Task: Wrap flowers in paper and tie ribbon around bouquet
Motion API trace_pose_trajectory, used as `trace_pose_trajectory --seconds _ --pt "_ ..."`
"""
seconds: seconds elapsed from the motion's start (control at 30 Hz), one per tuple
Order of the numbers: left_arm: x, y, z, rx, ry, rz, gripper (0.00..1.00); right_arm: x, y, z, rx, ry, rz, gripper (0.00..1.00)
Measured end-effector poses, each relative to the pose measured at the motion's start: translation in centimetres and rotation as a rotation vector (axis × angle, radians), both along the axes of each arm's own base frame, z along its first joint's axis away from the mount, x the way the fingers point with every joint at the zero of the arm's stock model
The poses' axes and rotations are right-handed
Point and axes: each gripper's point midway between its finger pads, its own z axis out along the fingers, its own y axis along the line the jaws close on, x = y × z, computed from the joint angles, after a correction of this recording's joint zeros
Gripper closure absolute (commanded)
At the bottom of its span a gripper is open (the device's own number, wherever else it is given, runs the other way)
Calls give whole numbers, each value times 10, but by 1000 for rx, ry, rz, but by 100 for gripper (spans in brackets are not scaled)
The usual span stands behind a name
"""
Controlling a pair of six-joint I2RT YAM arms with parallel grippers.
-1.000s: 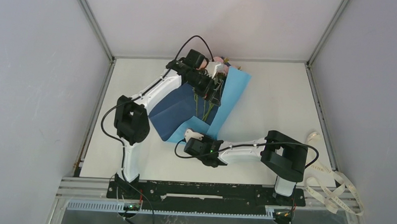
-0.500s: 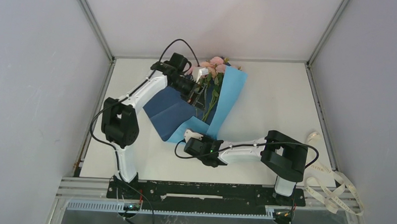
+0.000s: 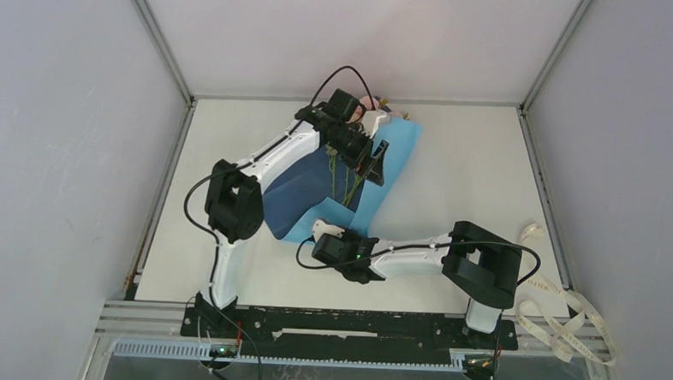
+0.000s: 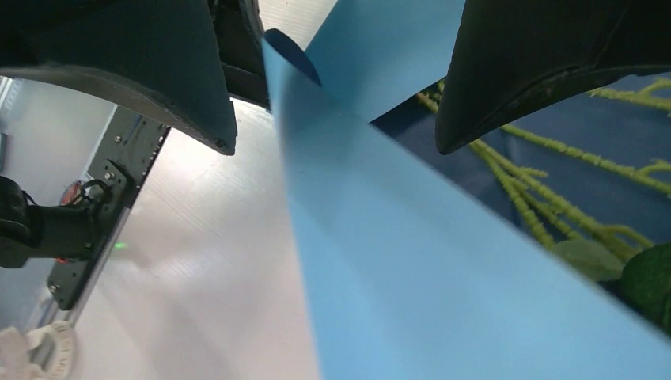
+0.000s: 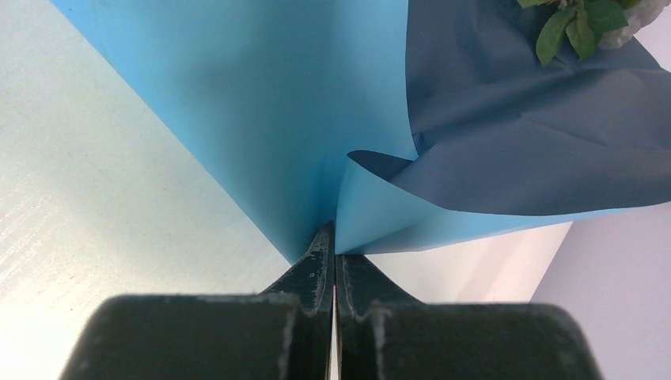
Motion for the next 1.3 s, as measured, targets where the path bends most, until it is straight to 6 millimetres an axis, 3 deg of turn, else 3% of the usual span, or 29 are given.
trace_pose_trajectory --seconds 0.07,0.1,0.27,0.3,0.53,0.63,0.73,0.8,0.87,0.97,1.1,1.3 --pt "3 3 -10 27 13 20 6 0 0 0 0 0 0 100" --pt "5 5 -12 35 15 29 15 0 0 0 0 0 0 100" --pt "3 3 -9 14 42 30 90 0 0 0 0 0 0 100" --pt "1 2 -8 6 53 28 99 0 0 0 0 0 0 100" --pt "-12 0 -3 -31 82 -31 100 0 0 0 -1 0 0 100" --pt "-13 12 -8 -12 92 -13 100 0 -2 0 -3 0 -5 89" --pt "-5 37 -20 14 118 44 100 0 -3 0 -4 1 -11 80" --pt "6 63 -35 38 146 110 100 0 -3 1 -2 3 -10 76" --pt "12 86 -51 57 182 166 100 0 -2 5 12 2 -8 63" --pt "13 112 -73 89 231 223 100 0 0 8 31 1 -6 51" --pt "7 119 -92 107 253 233 100 -2 2 10 45 17 8 44" --pt "5 126 -111 123 254 256 100 -13 2 26 125 56 63 41"
